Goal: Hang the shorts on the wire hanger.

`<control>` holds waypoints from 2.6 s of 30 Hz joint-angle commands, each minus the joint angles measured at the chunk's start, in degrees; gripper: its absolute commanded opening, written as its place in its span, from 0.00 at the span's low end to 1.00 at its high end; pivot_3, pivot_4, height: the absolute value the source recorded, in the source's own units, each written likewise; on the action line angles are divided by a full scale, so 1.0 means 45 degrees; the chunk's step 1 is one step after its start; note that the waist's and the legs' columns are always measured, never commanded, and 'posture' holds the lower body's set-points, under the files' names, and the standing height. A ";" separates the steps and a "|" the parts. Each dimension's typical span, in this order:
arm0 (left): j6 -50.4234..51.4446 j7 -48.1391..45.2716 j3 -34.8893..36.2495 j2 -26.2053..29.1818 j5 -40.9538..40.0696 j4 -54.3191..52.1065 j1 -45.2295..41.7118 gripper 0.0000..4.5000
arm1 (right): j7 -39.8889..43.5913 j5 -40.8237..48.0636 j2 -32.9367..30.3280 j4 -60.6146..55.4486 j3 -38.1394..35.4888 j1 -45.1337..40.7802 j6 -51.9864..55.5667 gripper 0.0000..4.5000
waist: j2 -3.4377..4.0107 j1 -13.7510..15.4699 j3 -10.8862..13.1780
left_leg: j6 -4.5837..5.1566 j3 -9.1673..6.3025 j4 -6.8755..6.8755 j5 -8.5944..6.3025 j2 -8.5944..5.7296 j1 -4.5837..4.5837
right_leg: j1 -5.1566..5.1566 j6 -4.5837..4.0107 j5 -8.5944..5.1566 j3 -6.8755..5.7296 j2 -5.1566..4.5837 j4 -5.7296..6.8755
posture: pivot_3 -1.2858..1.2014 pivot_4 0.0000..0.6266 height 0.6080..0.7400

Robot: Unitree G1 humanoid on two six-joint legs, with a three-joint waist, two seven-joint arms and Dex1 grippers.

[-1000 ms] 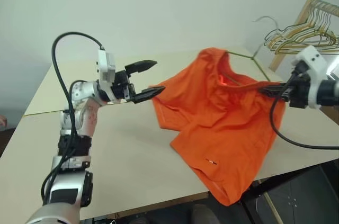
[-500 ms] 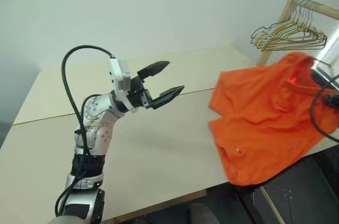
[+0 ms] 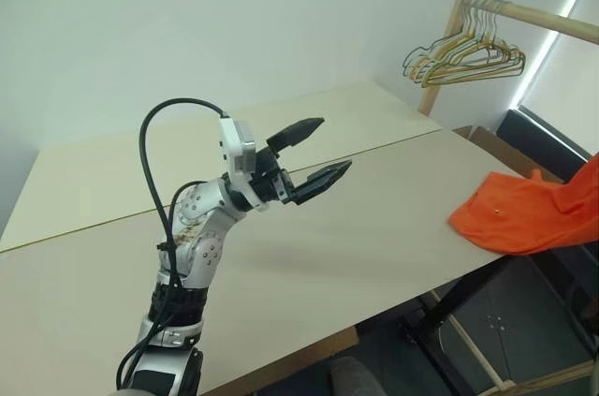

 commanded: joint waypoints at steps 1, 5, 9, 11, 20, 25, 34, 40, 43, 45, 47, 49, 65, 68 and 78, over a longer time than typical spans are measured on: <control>-0.0118 0.0154 0.0012 0.0095 -0.0082 -0.0514 -0.0089 1.00 | -0.0735 -0.0057 -0.0292 0.1260 0.0277 -0.1021 -0.2048 0.01 | -0.0003 0.0001 0.0014 | 0.0003 -0.0001 -0.0017 -0.0003 0.0001 0.0048 | 0.0041 0.0006 -0.0005 -0.0002 0.0000 -0.0013 | 0.41 0.00 1.00; -0.0172 0.0078 -0.0112 0.0160 -0.0052 -0.0699 0.0054 1.00 | -0.1097 -0.0095 -0.0878 0.4077 0.0809 -0.2429 -0.3891 0.01 | 0.0011 0.0009 0.0015 | 0.0091 0.0000 -0.0089 -0.0054 -0.0001 0.0121 | 0.0120 0.0011 -0.0007 -0.0002 -0.0008 -0.0095 | 0.42 0.00 1.00; -0.0224 0.0057 -0.0269 0.0223 0.0065 -0.0823 0.0188 1.00 | -0.1310 0.0142 -0.1402 0.6218 0.0917 -0.3593 -0.5120 0.01 | 0.0036 0.0035 0.0015 | -0.0001 0.0004 -0.0170 -0.0002 -0.0009 0.0122 | 0.0127 0.0029 0.0010 -0.0003 -0.0010 -0.0180 | 0.42 0.00 1.00; -0.0219 0.0066 -0.0299 0.0257 0.0033 -0.0927 0.0280 1.00 | -0.1536 0.0144 -0.1724 0.7282 0.0998 -0.3917 -0.5902 0.01 | 0.0043 0.0069 0.0021 | -0.0004 -0.0002 -0.0200 -0.0001 -0.0010 0.0118 | 0.0126 0.0044 -0.0003 0.0016 -0.0002 -0.0198 | 0.43 0.00 1.00; -0.0254 0.0073 -0.0333 0.0450 -0.0007 -0.1100 0.0498 1.00 | -0.1445 0.1029 -0.2366 0.9481 0.0449 -0.3922 -0.7144 0.01 | 0.0070 0.0372 0.0041 | -0.0005 0.0004 -0.0220 -0.0005 -0.0017 0.0111 | 0.0126 0.0066 -0.0039 0.0044 -0.0003 -0.0230 | 0.43 0.00 1.00; -0.0223 0.0093 -0.0376 0.0484 0.0001 -0.1202 0.0587 1.00 | -0.1482 0.1544 -0.2521 0.9800 0.0132 -0.3746 -0.7466 0.01 | 0.0072 0.0509 0.0042 | -0.0007 0.0001 -0.0220 -0.0005 -0.0016 0.0112 | 0.0128 0.0066 -0.0039 0.0042 -0.0001 -0.0227 | 0.44 0.00 1.00; -0.0109 -0.0597 -0.0656 0.1000 -0.0081 -0.1714 0.1007 1.00 | -0.1447 0.2351 -0.2982 1.0021 -0.0433 -0.3287 -0.7746 0.01 | 0.0075 0.0790 0.0043 | -0.0008 0.0002 -0.0222 -0.0007 -0.0015 0.0106 | 0.0127 0.0063 -0.0041 0.0040 0.0000 -0.0242 | 0.44 0.00 1.00; 0.0487 -0.0770 -0.0713 0.1397 -0.0524 -0.2061 0.0917 1.00 | -0.1167 0.2428 -0.3180 0.9952 -0.0275 -0.3232 -0.7677 0.01 | 0.0085 0.0921 0.0048 | -0.0005 0.0001 -0.0223 -0.0010 -0.0016 0.0099 | 0.0127 0.0061 -0.0041 0.0038 -0.0001 -0.0256 | 0.44 0.00 1.00; 0.0873 -0.0919 -0.0711 0.1688 -0.0779 -0.2325 0.0973 1.00 | -0.1078 0.2443 -0.3232 0.9924 -0.0206 -0.3175 -0.7595 0.01 | 0.0097 0.0919 0.0052 | -0.0005 0.0002 -0.0223 -0.0010 -0.0015 0.0100 | 0.0127 0.0058 -0.0043 0.0038 0.0000 -0.0256 | 0.43 0.00 1.00; 0.1084 -0.1043 -0.0722 0.1921 -0.0927 -0.2482 0.1039 1.00 | -0.1019 0.2435 -0.3296 0.9902 -0.0155 -0.3136 -0.7532 0.01 | 0.0109 0.0913 0.0053 | -0.0006 0.0002 -0.0223 -0.0010 -0.0015 0.0100 | 0.0127 0.0055 -0.0045 0.0038 0.0001 -0.0256 | 0.43 0.00 1.00; 0.1304 -0.1163 -0.0696 0.2079 -0.1105 -0.2561 0.1007 1.00 | -0.0996 0.2405 -0.3368 0.9876 -0.0079 -0.3092 -0.7457 0.01 | 0.0118 0.0895 0.0057 | -0.0006 0.0003 -0.0223 -0.0010 -0.0015 0.0100 | 0.0127 0.0053 -0.0046 0.0038 0.0001 -0.0256 | 0.43 0.00 1.00; 0.1447 -0.1235 -0.0622 0.2220 -0.1302 -0.2626 0.0987 1.00 | -0.0966 0.2423 -0.3410 0.9848 -0.0028 -0.3077 -0.7341 0.01 | 0.0123 0.0878 0.0057 | -0.0006 0.0003 -0.0223 -0.0010 -0.0015 0.0100 | 0.0127 0.0030 -0.0060 0.0038 0.0000 -0.0255 | 0.42 0.00 1.00; 0.1713 -0.1204 -0.1101 0.1864 -0.1538 -0.2756 0.0836 1.00 | -0.0824 0.2175 -0.3165 0.9867 0.0671 -0.2442 -0.6463 0.01 | 0.0117 0.0668 0.0060 | -0.0010 0.0003 -0.0224 -0.0010 -0.0012 0.0105 | 0.0133 0.0002 -0.0081 0.0041 0.0009 -0.0257 | 0.42 0.00 1.00; 0.1579 -0.1240 -0.1109 0.1831 -0.1481 -0.2706 0.0881 1.00 | -0.0268 0.1722 -0.3002 0.9785 0.1337 -0.2239 -0.6677 0.01 | 0.0116 0.0664 0.0061 | -0.0014 0.0003 -0.0222 -0.0008 -0.0008 0.0109 | 0.0135 0.0001 -0.0079 0.0040 0.0015 -0.0255 | 0.42 0.00 1.00; 0.1187 -0.0993 -0.1092 0.1698 -0.1283 -0.2619 0.1012 1.00 | -0.0669 0.0361 -0.3046 0.9565 0.2968 -0.2571 -0.7716 0.71 | 0.0129 0.0697 0.0056 | -0.0014 0.0014 -0.0221 -0.0007 -0.0013 0.0118 | 0.0136 0.0010 -0.0074 0.0058 0.0010 -0.0251 | 0.43 0.00 1.00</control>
